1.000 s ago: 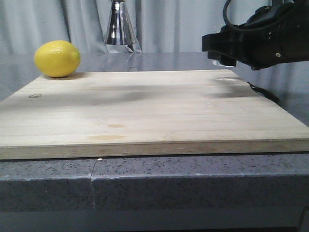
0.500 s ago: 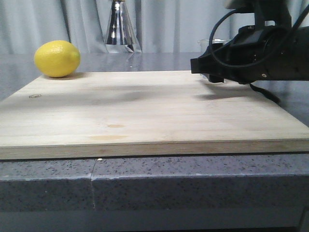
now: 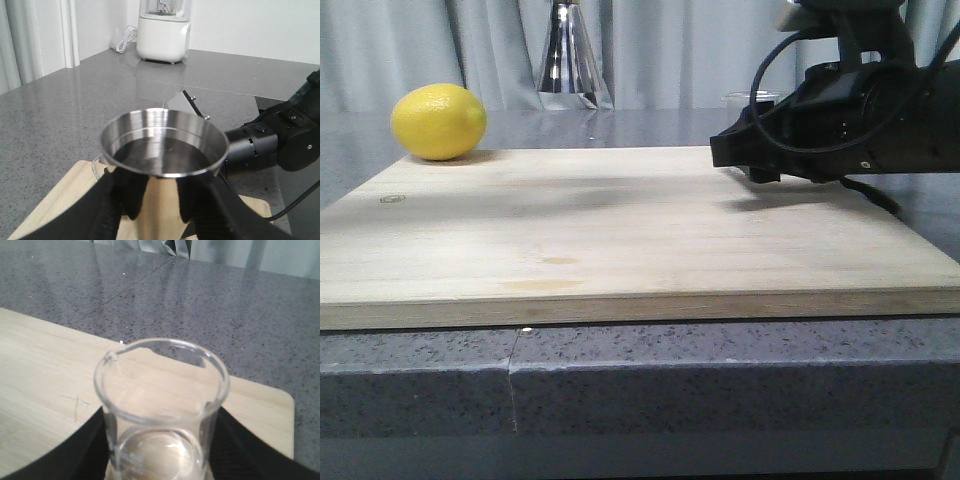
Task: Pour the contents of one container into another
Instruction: 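Tilt the beaker upright and lower it toward the board, right gripper, then release the beaker on the board and raise the right gripper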
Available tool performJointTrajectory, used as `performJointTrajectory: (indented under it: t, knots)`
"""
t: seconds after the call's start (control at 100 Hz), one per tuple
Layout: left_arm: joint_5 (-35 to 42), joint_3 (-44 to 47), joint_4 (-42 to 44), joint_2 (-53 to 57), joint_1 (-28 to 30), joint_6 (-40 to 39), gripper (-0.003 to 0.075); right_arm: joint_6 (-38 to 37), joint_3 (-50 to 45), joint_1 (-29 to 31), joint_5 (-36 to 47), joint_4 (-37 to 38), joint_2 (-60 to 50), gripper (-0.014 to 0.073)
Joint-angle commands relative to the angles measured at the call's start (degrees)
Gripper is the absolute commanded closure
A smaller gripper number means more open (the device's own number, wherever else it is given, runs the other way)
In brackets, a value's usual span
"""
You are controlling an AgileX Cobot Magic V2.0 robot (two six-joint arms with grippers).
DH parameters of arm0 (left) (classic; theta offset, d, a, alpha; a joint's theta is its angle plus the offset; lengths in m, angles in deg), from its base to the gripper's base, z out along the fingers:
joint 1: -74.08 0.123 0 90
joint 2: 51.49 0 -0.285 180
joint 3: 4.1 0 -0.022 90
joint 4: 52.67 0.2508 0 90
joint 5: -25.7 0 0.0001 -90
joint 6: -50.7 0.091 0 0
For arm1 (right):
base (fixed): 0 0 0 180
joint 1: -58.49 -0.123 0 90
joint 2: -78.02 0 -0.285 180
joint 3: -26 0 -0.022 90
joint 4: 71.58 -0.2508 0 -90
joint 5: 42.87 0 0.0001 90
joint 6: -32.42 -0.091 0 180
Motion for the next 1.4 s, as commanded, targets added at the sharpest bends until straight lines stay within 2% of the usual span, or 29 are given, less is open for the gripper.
performJointTrajectory:
  t: [0.0,0.14,0.23,0.33,0.47,0.66,0.8,1.08,1.39]
  knots:
    - [-4.4,-1.4,-6.3,2.6,0.2,-0.1,0.0472,0.2,1.3,0.4,4.0,0.5,-2.1,0.0183]
    - [-4.4,-1.4,-6.3,2.6,0.2,-0.1,0.0472,0.2,1.3,0.4,3.2,0.5,-2.2,0.0058]
    - [-4.4,-1.4,-6.3,2.6,0.2,-0.1,0.0472,0.2,1.3,0.4,2.2,0.5,-2.6,0.0041]
    - [-4.4,-1.4,-6.3,2.6,0.2,-0.1,0.0472,-1.0,1.3,0.4,-3.0,0.5,-5.0,0.0041]
    - [-4.4,-1.4,-6.3,2.6,0.2,-0.1,0.0472,-2.7,1.3,0.4,-16.8,0.5,-11.5,0.0041]
    - [-4.4,-1.4,-6.3,2.6,0.2,-0.1,0.0472,-2.7,1.5,0.4,-42.8,-1.1,-23.5,0.0041]
    - [-4.4,-1.4,-6.3,2.6,0.2,-0.1,0.0472,-2.7,1.6,0.4,-55.1,-2.8,-32.6,0.0041]
    - [-4.4,-1.4,-6.3,2.6,0.2,-0.1,0.0472,-2.4,1.6,0.4,-62.4,-2.2,-43.9,0.0041]
    - [-5.3,-1.4,-6.3,2.6,0.2,-0.2,0.0472,-2.4,1.6,0.4,-63.5,-1.5,-45.5,0.0041]
